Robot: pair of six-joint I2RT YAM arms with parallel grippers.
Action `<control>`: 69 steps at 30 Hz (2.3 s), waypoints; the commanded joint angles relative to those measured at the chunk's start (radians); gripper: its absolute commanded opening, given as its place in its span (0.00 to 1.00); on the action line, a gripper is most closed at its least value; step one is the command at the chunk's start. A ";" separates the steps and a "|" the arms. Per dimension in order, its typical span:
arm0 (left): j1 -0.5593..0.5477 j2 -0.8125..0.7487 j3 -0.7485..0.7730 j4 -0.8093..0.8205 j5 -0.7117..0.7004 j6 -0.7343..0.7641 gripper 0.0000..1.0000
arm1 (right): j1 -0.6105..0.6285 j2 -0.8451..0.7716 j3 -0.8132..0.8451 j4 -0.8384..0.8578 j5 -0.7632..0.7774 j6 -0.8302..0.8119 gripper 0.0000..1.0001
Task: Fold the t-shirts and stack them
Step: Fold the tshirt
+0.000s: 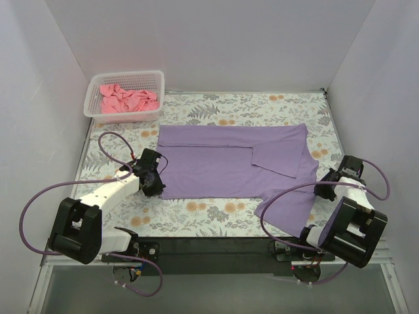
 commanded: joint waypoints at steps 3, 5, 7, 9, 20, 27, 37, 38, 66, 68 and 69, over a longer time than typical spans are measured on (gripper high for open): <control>-0.006 -0.041 -0.002 -0.006 -0.029 -0.007 0.00 | -0.021 -0.014 -0.035 -0.021 0.096 0.002 0.01; -0.006 -0.046 0.000 -0.008 -0.035 -0.011 0.00 | -0.024 -0.026 -0.030 -0.041 0.125 0.011 0.01; -0.006 -0.049 0.001 -0.011 -0.038 -0.012 0.00 | -0.027 -0.034 -0.020 -0.067 0.149 0.023 0.01; -0.006 -0.049 0.001 -0.014 -0.046 -0.015 0.00 | -0.027 -0.042 -0.015 -0.090 0.154 0.028 0.01; -0.006 -0.070 0.017 -0.017 -0.050 -0.015 0.00 | -0.027 -0.084 0.031 -0.153 0.062 0.048 0.01; 0.024 -0.029 0.052 -0.005 -0.020 -0.006 0.00 | 0.013 -0.068 0.103 -0.153 -0.007 0.076 0.01; 0.079 0.057 0.188 -0.022 -0.043 0.026 0.00 | 0.103 -0.009 0.230 -0.128 0.077 0.063 0.01; 0.083 0.065 0.213 -0.022 -0.047 0.029 0.00 | 0.105 0.006 0.240 -0.125 0.082 0.060 0.01; 0.211 0.444 0.569 0.055 -0.041 0.135 0.00 | 0.154 0.290 0.445 0.008 0.073 0.063 0.01; 0.211 0.456 0.578 0.058 -0.046 0.152 0.00 | 0.154 0.299 0.450 0.010 0.085 0.057 0.01; 0.211 0.462 0.589 0.058 -0.049 0.158 0.00 | 0.154 0.302 0.450 0.010 0.093 0.054 0.01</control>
